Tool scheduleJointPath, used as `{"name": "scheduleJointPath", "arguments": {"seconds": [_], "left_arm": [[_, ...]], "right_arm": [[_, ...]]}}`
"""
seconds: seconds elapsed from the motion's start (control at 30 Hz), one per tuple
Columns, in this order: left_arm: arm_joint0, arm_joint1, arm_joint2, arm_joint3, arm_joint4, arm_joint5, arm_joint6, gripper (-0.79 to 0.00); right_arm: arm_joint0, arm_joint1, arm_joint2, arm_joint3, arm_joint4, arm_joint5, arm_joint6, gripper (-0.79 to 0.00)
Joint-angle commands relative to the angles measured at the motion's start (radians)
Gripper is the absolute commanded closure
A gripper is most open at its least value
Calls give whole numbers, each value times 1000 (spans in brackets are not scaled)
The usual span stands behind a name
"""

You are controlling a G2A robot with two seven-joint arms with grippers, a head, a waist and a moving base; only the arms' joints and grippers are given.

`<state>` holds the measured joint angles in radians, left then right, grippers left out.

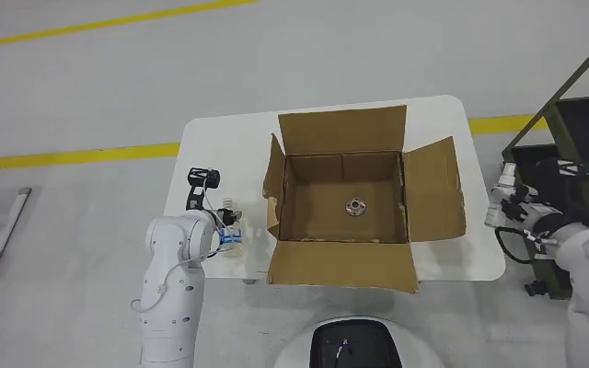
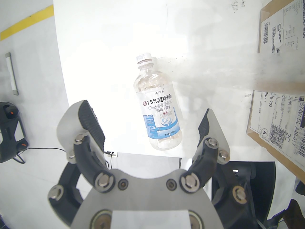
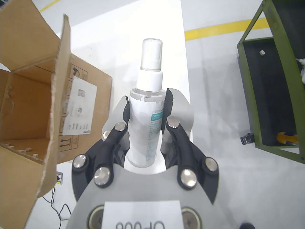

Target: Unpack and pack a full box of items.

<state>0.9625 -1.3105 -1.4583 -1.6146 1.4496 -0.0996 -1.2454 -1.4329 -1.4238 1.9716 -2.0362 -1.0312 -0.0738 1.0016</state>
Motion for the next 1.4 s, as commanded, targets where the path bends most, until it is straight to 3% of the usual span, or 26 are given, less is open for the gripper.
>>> {"name": "scheduleJointPath", "arguments": {"seconds": [0.0,0.37,0.77,0.87,0.93,0.97,1.07,1.37], "left_arm": [[0,0,0,0,0,0,0,-785],[0,0,0,0,0,0,0,-785],[0,0,0,0,0,0,0,-785],[0,0,0,0,0,0,0,-785],[0,0,0,0,0,0,0,-785],[0,0,0,0,0,0,0,-785],[0,0,0,0,0,0,0,-785],[0,0,0,0,0,0,0,-785]], "right_arm": [[-8,2,-31,25,-40,14,-3,0],[7,13,-192,175,-216,32,4,0],[42,23,-266,265,-260,31,-23,0],[48,27,-273,272,-270,29,-21,-142],[52,29,-276,275,-275,28,-18,-172],[54,30,-278,278,-275,28,-19,-256],[62,33,-283,286,-278,28,-20,-311],[71,42,-284,283,-273,37,-20,-351]]}}
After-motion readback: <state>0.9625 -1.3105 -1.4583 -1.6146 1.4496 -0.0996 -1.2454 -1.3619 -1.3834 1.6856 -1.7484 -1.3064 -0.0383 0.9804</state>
